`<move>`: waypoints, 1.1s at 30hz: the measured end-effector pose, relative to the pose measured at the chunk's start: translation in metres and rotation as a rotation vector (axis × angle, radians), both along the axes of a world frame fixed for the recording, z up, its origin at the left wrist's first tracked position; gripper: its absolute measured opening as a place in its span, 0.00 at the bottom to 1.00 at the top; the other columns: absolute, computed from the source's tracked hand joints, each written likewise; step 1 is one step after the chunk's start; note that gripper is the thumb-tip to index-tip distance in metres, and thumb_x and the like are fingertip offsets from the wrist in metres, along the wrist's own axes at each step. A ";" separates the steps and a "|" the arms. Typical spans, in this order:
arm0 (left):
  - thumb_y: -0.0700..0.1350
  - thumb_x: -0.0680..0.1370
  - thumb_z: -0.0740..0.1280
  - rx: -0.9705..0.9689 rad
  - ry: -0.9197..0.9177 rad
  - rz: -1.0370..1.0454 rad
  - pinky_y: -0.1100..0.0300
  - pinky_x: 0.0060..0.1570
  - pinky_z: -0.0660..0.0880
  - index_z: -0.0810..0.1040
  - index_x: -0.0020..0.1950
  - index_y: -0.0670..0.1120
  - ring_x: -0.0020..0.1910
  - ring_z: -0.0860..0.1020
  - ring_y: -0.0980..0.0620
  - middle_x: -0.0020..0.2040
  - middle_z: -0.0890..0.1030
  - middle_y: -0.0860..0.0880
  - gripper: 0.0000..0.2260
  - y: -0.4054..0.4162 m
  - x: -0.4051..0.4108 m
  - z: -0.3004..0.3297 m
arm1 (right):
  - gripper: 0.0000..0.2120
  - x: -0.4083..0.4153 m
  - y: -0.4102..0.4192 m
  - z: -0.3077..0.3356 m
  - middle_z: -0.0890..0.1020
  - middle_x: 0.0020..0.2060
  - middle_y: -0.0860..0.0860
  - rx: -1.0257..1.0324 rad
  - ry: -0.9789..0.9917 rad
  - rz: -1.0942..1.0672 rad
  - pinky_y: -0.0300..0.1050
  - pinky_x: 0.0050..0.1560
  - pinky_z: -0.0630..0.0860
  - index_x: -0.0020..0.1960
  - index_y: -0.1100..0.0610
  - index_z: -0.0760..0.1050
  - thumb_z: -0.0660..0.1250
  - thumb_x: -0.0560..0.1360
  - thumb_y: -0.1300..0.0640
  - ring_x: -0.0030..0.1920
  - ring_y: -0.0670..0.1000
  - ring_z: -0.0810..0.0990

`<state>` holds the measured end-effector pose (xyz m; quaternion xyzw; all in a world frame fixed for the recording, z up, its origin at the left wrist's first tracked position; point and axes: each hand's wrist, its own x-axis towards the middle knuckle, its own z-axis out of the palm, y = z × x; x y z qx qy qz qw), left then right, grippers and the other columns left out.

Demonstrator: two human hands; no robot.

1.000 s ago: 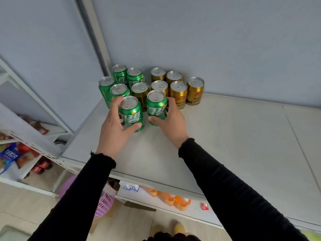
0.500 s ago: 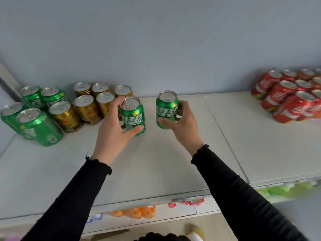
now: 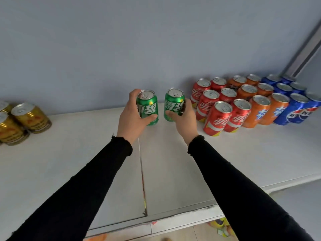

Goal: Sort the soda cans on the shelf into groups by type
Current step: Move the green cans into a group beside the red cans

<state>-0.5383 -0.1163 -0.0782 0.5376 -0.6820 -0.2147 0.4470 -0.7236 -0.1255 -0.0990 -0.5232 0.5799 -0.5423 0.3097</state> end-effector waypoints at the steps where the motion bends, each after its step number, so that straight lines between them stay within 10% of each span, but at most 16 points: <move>1: 0.49 0.68 0.80 -0.002 -0.009 0.010 0.55 0.53 0.79 0.62 0.71 0.58 0.55 0.78 0.56 0.62 0.76 0.57 0.38 -0.009 -0.013 -0.002 | 0.26 -0.007 -0.006 -0.001 0.80 0.54 0.49 -0.006 -0.008 0.002 0.27 0.47 0.72 0.64 0.55 0.70 0.76 0.70 0.62 0.51 0.38 0.78; 11: 0.48 0.67 0.79 -0.018 -0.119 0.076 0.46 0.53 0.79 0.61 0.70 0.57 0.58 0.78 0.50 0.63 0.75 0.52 0.38 -0.065 -0.068 -0.016 | 0.27 -0.032 -0.052 -0.013 0.79 0.58 0.49 -0.033 -0.057 0.019 0.41 0.63 0.74 0.67 0.55 0.68 0.73 0.71 0.66 0.59 0.42 0.78; 17: 0.46 0.68 0.79 -0.048 -0.105 0.106 0.49 0.54 0.78 0.60 0.72 0.54 0.60 0.76 0.50 0.64 0.73 0.51 0.39 -0.065 -0.077 -0.021 | 0.32 -0.034 -0.058 -0.014 0.75 0.63 0.48 -0.029 -0.055 0.072 0.26 0.60 0.67 0.73 0.56 0.63 0.71 0.73 0.68 0.62 0.40 0.74; 22: 0.48 0.70 0.79 0.074 -0.096 0.078 0.55 0.60 0.74 0.51 0.80 0.53 0.65 0.76 0.50 0.69 0.75 0.46 0.48 -0.051 -0.065 -0.021 | 0.38 -0.028 -0.032 -0.016 0.73 0.69 0.50 0.035 -0.054 0.095 0.51 0.73 0.68 0.77 0.53 0.59 0.72 0.72 0.65 0.70 0.46 0.72; 27: 0.49 0.77 0.72 0.025 -0.345 0.112 0.55 0.67 0.69 0.63 0.78 0.47 0.70 0.71 0.48 0.71 0.72 0.47 0.32 -0.014 -0.014 -0.021 | 0.40 -0.005 0.017 -0.016 0.55 0.80 0.55 0.008 0.355 0.131 0.52 0.79 0.52 0.81 0.57 0.50 0.69 0.77 0.57 0.80 0.54 0.52; 33: 0.51 0.79 0.69 0.004 -0.522 0.243 0.61 0.63 0.67 0.73 0.70 0.48 0.66 0.71 0.50 0.67 0.75 0.52 0.21 0.050 0.089 -0.010 | 0.30 0.067 0.032 0.002 0.61 0.78 0.57 -0.062 0.742 0.440 0.50 0.77 0.57 0.78 0.57 0.62 0.67 0.79 0.54 0.77 0.59 0.57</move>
